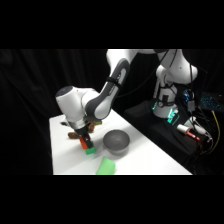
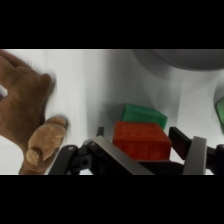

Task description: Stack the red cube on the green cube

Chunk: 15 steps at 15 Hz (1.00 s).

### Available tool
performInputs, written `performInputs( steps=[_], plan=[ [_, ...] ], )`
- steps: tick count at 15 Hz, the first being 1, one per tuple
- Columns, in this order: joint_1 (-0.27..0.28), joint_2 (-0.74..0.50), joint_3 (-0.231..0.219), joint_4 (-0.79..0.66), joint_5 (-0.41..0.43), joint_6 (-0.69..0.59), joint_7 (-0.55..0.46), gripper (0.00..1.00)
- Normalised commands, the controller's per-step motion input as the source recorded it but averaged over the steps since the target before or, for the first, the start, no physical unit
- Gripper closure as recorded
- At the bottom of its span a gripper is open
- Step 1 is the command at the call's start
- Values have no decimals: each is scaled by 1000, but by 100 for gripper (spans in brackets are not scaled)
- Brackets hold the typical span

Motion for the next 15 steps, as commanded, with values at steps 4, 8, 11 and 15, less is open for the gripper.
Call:
performInputs(
  steps=[4,8,11,15],
  plan=[
    [9,-194,-7,89,25,-267,-107,0],
    [11,-261,-11,61,24,-316,-102,0],
    [-12,-311,28,32,74,-354,-157,0],
    [-11,-294,47,25,87,-311,-190,0]
  ],
)
